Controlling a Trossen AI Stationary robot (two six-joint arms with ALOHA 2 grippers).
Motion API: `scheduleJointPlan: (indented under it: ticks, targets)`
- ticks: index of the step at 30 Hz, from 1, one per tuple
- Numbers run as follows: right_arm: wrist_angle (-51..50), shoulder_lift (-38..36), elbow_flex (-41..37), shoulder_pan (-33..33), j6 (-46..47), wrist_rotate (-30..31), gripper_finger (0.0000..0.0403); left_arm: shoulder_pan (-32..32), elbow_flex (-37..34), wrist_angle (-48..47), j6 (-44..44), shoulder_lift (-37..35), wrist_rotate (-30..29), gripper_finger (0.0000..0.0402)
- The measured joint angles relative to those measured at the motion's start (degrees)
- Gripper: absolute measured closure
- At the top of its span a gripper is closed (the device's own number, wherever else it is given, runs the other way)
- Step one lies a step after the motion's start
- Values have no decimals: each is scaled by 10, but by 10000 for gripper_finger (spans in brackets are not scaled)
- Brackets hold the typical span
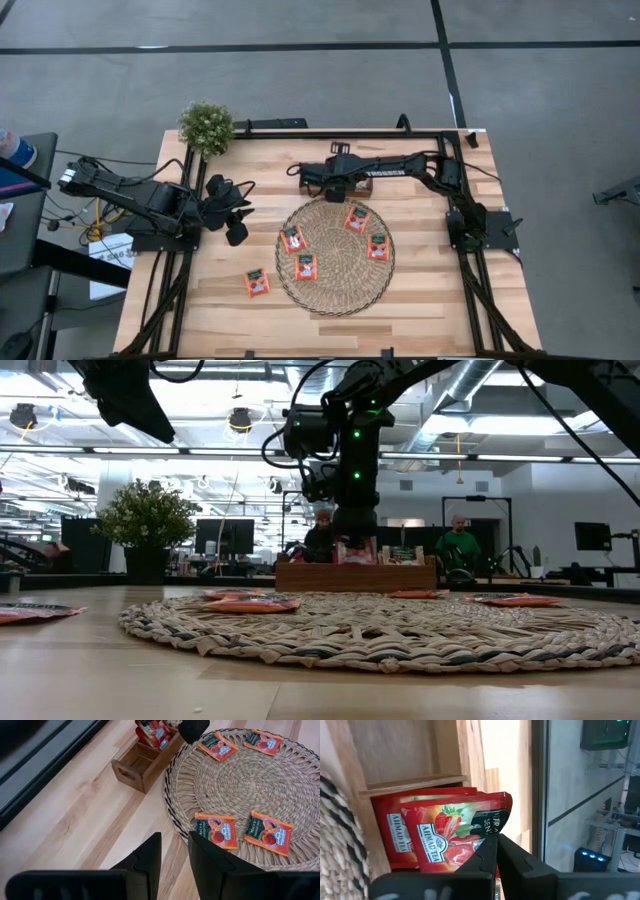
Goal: Pick & Place Tea
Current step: Put the red tea bag into the middle section of the wooden organizer
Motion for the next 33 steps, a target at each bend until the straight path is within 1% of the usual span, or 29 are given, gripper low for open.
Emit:
scheduleJointPlan:
  ticks: [10,13,18,21,33]
  targets:
    - [1,0,0,-1,-5,0,399,0,0,0,0,0,-2,312]
    - [6,0,0,-1,-5,-1,382,0,0,0,0,0,-2,312]
    - [16,0,0,-1,-5,-1,343,0,0,0,0,0,-2,312]
    - [15,0,0,-3,-6,1,330,0,0,0,0,0,-2,312]
    - [-13,-4,-1,-7,-21,7,326,0,0,-1,0,0,-1,312]
